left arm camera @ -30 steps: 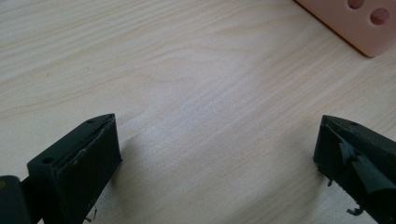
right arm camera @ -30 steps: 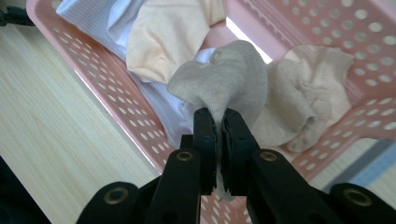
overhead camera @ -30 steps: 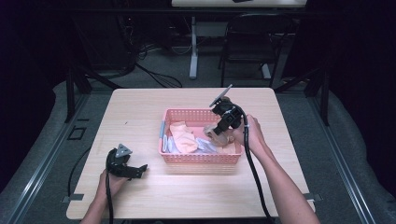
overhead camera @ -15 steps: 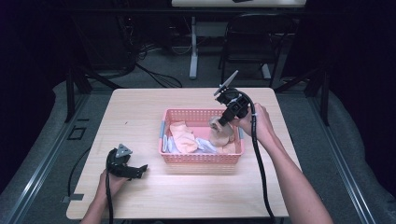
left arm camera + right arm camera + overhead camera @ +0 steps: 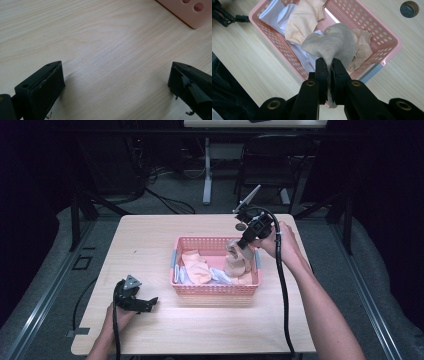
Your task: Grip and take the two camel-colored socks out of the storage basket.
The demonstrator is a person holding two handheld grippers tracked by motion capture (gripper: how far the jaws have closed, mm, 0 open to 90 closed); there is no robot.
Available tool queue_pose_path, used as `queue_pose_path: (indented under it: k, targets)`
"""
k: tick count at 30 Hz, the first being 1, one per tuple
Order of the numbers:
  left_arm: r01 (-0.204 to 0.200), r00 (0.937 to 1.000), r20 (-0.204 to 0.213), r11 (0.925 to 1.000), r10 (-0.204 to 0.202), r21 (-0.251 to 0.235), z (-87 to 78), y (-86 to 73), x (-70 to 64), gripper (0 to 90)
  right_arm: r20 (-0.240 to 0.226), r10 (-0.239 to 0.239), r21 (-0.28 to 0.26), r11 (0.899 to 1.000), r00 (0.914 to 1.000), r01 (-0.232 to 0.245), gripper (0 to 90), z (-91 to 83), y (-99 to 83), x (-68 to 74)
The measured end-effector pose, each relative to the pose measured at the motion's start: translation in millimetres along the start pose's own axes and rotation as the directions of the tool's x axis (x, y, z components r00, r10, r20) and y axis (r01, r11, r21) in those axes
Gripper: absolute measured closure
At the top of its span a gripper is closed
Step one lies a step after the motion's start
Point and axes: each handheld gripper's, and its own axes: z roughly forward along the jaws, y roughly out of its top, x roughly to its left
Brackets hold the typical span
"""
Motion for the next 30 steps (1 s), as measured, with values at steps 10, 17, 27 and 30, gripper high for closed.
queue_pose_path:
  k: [10, 17, 27, 30]
  targets:
    - [0.004, 1.0000, 0.001, 1.0000, -0.004, -0.001, 0.1, -0.1, -0.2, 0.3, 0.008, 0.018, 0.003, 1.000, 0.9998, -0.018, 84.8, -13.6, -4.0, -6.5]
    - [0.004, 1.0000, 0.001, 1.0000, -0.004, -0.001, 0.1, -0.1, -0.2, 0.3, 0.021, 0.029, -0.004, 1.000, 0.9994, -0.029, 85.6, -23.4, -8.5, -11.4]
    - [0.003, 1.0000, 0.003, 1.0000, -0.003, 0.001, 0.1, 0.0, -0.1, 0.2, 0.066, 0.067, -0.021, 0.998, 0.9956, -0.065, 85.8, -39.5, -25.8, -26.3]
    - [0.002, 1.0000, 0.002, 1.0000, -0.002, 0.001, 0.1, 0.1, 0.0, 0.2, 0.073, 0.089, -0.023, 0.996, 0.9934, -0.088, 85.8, -40.9, -33.4, -31.2]
